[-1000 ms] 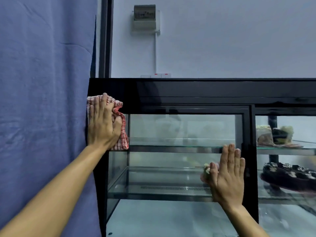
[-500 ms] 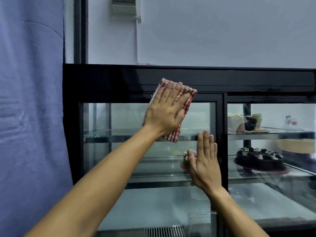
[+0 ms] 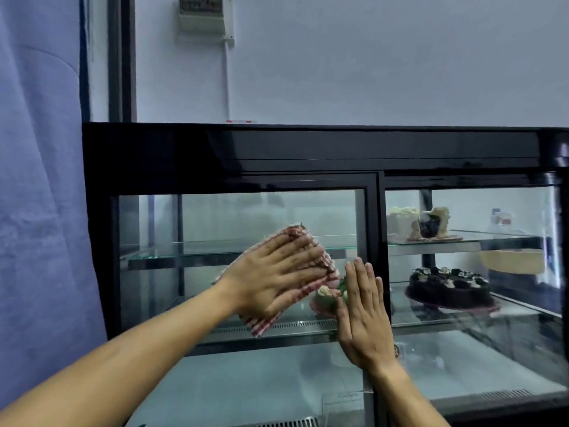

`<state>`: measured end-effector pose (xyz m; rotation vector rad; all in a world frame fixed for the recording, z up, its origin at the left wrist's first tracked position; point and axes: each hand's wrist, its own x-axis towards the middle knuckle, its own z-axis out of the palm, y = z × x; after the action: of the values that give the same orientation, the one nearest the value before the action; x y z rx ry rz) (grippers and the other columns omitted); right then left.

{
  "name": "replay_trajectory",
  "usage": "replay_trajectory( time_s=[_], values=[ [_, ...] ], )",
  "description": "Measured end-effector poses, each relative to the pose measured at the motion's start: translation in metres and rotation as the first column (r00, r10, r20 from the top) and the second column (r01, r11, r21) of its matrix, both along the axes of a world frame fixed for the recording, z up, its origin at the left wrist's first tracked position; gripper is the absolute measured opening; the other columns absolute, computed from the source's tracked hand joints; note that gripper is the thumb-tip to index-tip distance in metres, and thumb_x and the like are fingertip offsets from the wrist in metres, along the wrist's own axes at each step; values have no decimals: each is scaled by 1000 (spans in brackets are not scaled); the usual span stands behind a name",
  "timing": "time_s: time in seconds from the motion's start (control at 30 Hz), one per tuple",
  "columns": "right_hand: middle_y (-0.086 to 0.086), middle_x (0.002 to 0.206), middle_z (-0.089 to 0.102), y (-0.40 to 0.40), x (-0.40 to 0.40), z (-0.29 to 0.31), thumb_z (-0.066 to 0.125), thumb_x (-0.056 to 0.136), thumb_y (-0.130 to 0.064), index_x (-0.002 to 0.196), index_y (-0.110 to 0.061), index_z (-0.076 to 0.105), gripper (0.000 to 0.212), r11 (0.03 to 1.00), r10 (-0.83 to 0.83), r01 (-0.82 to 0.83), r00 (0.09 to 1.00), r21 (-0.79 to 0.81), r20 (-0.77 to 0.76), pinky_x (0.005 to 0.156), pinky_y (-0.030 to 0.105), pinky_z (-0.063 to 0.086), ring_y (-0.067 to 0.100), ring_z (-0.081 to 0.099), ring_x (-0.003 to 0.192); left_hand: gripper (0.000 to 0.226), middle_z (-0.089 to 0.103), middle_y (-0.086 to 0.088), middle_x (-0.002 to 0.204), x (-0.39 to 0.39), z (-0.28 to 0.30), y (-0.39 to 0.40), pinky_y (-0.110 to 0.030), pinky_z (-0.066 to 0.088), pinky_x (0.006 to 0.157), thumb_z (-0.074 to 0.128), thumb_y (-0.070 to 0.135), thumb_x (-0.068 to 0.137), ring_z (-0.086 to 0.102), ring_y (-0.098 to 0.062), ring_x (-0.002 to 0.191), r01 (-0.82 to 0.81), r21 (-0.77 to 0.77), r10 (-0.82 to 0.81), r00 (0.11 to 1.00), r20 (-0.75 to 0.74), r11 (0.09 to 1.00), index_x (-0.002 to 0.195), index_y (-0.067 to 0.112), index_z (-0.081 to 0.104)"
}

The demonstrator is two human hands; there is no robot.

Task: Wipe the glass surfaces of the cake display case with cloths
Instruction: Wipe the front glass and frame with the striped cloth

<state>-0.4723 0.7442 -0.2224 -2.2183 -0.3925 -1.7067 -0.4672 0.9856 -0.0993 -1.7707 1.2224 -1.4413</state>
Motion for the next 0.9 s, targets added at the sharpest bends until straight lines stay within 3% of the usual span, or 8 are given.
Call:
replay_trajectory(
  time_s=[0.1, 0.23, 0.4, 0.57, 0.63, 0.77, 0.83, 0.9],
  values=[
    [7, 173, 13, 9, -9, -19, 35, 103, -25, 161, -4, 25, 63, 990, 13, -14, 1000, 140, 9, 129, 45, 8, 28, 12, 160, 62, 17, -8, 173, 8, 37, -10, -56, 19, 128, 40, 48, 107, 11, -32, 161, -9, -117, 15, 999, 49, 993, 165, 28, 26],
    [5, 174, -4, 24, -17, -38, 28, 105, -36, 165, -9, 5, 70, 945, 37, 14, 988, 327, -148, 128, 37, -2, 25, -4, 161, 59, 19, -6, 172, 11, 95, -53, -53, 12, 130, 35, 46, 108, 12, -34, 160, 0, -292, 26, 996, 85, 956, 164, 30, 27],
    [3, 173, -16, 19, -11, -49, 21, 108, -42, 165, -13, -7, 70, 957, 11, 55, 974, 284, -228, 127, 34, -9, 22, -14, 159, 60, 18, -9, 172, 11, 89, -96, -53, 13, 129, 32, 47, 107, 12, -34, 160, 16, -231, 2, 997, 80, 973, 164, 28, 27],
    [2, 170, -25, 17, -16, -52, 21, 105, -55, 162, -18, -18, 78, 946, 47, 48, 958, 320, -283, 127, 33, -12, 20, -20, 158, 59, 7, -2, 174, 10, 58, -78, -51, 7, 130, 21, 50, 110, 0, -28, 161, -50, 137, 48, 999, 15, 989, 166, 31, 17],
    [1, 168, -32, 21, -21, -58, 19, 101, -64, 160, -20, -25, 85, 908, 79, 64, 945, 414, -319, 128, 35, -12, 18, -25, 156, 58, 9, -1, 174, 10, 70, -70, -51, 8, 130, 21, 50, 110, 1, -27, 161, -53, 102, 53, 999, 11, 993, 166, 32, 18],
    [-6, 165, -37, 22, -24, -70, 16, 98, -70, 157, -26, -31, 88, 898, 132, 39, 926, 439, -353, 127, 39, -12, 13, -32, 153, 59, 20, -6, 172, 8, 93, -77, -52, 15, 129, 30, 48, 108, 14, -30, 160, -18, -199, 33, 997, 72, 980, 164, 30, 28],
    [-8, 165, -38, 19, -22, -70, 16, 97, -71, 157, -27, -32, 88, 902, 140, 28, 924, 430, -354, 127, 38, -14, 12, -33, 153, 61, 15, -8, 173, 6, 77, -81, -53, 9, 130, 29, 50, 108, 10, -32, 161, -14, -165, 26, 997, 75, 986, 165, 28, 24],
    [-8, 165, -37, 18, -22, -70, 17, 97, -71, 157, -26, -31, 89, 905, 152, 16, 921, 424, -359, 127, 37, -15, 12, -32, 153, 63, 10, -8, 174, 8, 42, -69, -52, 5, 130, 28, 51, 108, 4, -31, 161, -43, -12, 44, 997, 64, 999, 166, 27, 20]
  ],
)
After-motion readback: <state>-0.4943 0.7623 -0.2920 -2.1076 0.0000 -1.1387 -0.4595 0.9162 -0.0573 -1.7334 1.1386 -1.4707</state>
